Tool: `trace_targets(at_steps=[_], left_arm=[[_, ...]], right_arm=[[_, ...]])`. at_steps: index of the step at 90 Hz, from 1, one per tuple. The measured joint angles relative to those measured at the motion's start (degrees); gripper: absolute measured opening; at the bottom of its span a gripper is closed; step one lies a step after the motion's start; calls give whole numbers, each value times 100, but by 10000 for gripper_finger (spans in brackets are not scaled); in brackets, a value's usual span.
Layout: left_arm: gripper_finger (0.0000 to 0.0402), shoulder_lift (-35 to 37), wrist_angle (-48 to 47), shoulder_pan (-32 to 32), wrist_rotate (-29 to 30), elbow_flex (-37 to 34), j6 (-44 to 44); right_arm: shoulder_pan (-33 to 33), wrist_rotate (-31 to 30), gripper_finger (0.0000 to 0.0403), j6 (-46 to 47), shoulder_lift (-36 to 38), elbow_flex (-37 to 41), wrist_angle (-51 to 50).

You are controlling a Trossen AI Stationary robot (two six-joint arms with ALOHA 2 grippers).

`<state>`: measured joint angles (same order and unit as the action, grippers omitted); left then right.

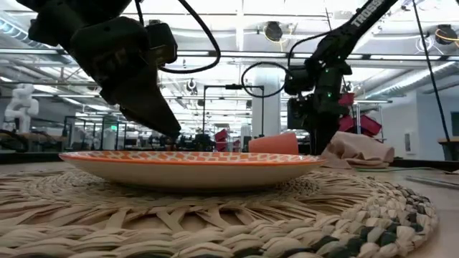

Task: Set table place
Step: Put the orange spoon to the right of the orange knife

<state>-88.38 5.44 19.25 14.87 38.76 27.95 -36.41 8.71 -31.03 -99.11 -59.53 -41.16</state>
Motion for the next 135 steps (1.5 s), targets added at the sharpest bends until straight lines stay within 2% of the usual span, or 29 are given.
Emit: trace_targets(at_steps=[28,43,66,92,110,135], left_arm=[[128,0,5,-11,39,0,-143],[128,0,5,-15,81,0,-184],[128,0,14,-15,149,-2,-183],[128,0,10,-13,149,-2,-147],[128,0,9,-11,172,-2,-150],[128,0,-3,-11,192,-2,-153]], right_arm=[[-30,-417,149,-396,-241,0,258],[-110,-435,144,-463,-241,0,374],[-125,-431,96,-367,-356,-2,303],[53,-722,82,-344,-633,-26,283],[135,-802,9,-380,-627,-15,244],[435,-1142,2,-291,-406,14,277]])
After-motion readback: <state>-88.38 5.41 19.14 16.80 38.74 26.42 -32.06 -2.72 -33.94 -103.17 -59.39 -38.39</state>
